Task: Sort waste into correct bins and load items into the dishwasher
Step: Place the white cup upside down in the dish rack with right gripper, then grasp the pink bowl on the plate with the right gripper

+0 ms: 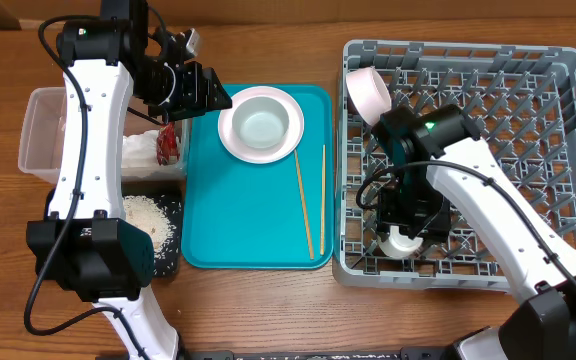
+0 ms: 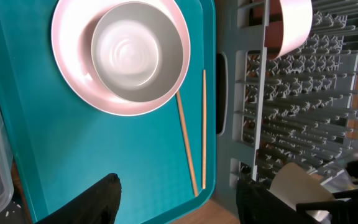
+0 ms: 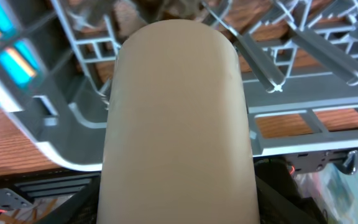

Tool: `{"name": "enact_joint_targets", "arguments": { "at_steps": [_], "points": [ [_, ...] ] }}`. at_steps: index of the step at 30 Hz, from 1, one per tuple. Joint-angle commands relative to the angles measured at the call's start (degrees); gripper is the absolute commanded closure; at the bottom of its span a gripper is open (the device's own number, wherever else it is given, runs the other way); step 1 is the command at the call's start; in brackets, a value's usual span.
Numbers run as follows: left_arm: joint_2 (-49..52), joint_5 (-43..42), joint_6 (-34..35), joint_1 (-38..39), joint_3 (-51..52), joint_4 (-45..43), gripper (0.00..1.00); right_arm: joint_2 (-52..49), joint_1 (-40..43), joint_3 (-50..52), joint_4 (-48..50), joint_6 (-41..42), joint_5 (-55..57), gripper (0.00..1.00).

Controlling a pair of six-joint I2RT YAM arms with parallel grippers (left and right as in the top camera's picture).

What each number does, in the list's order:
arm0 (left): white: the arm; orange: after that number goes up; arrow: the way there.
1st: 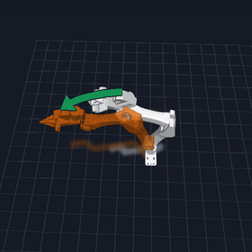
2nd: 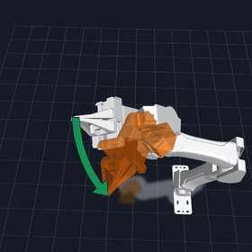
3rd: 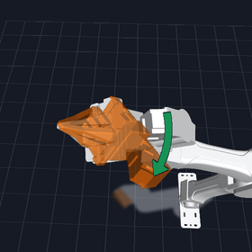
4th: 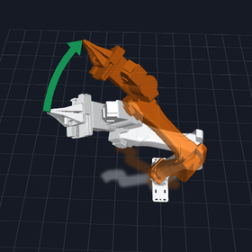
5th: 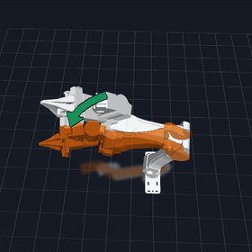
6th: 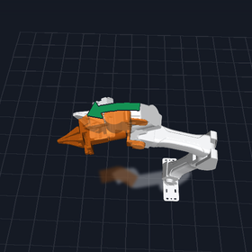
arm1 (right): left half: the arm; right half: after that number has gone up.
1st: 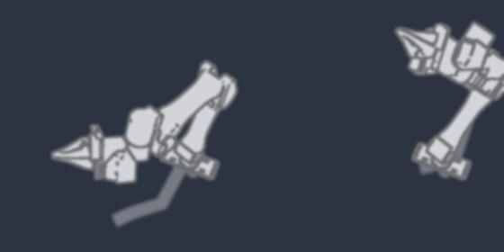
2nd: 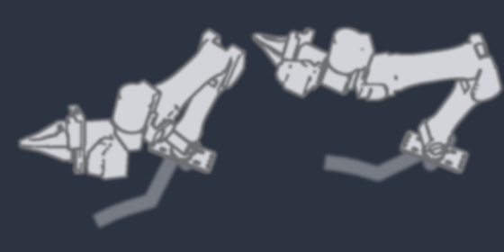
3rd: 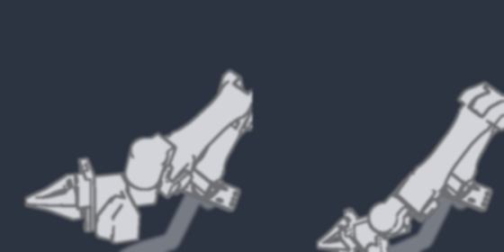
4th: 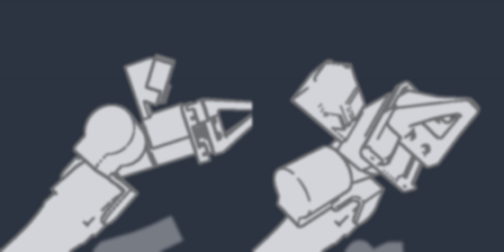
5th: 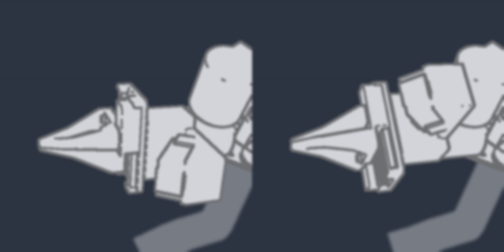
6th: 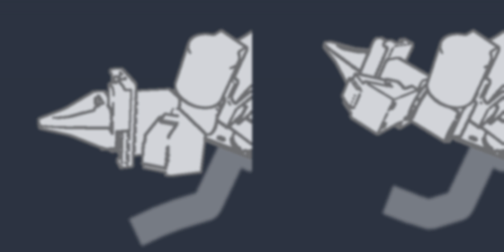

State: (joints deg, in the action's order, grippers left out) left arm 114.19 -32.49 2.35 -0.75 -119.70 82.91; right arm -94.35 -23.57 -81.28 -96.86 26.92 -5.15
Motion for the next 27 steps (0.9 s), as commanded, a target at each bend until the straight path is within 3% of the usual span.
{"name": "enact_joint_targets", "arguments": {
  "at_steps": [1, 3, 4, 7, 11, 15, 19, 27],
  "points": [
    [-1.07, 0.15, -0.96, 0.15, -0.9, 0.07, 0.38, 1.22, 0.46, 2.45, 0.9, -0.31, -0.09, 0.34],
    [-1.07, 0.13, -0.96, 0.15, -0.9, 0.22, 0.38, 1.22, 0.46, 3.04, 1.38, -0.31, -0.26, 0.02],
    [-1.07, 0.13, -0.96, 0.15, -0.9, 0.33, 0.38, 1.22, 0.48, 2.99, 1.81, -0.31, -0.24, 0.0],
    [-1.07, 0.15, -1.11, 0.15, -0.9, 0.74, 0.38, 1.22, 1.29, 0.81, 3.04, -0.28, -0.22, 0.0],
    [-1.07, 1.4, -1.09, 0.15, -0.9, 1.31, 0.38, 1.22, 4.37, -10.47, 4.04, -1.9, -0.04, 0.01],
    [-1.2, 1.88, -1.09, 0.13, -1.29, 0.9, 0.45, 1.22, 4.76, -23.82, 15.69, -4.59, -2.82, 0.1],
    [-3.19, 7.69, -0.61, 0.02, -3.91, 2.4, 0.46, -0.57, 2.12, -24.46, 30.86, -4.13, -5.49, 0.16],
    [-12.9, 27.02, 6.14, 0.02, -6.38, 2.93, 0.36, -15.89, -2.99, -24.46, 45.9, -1.51, -6.54, 0.28]
  ]
}}
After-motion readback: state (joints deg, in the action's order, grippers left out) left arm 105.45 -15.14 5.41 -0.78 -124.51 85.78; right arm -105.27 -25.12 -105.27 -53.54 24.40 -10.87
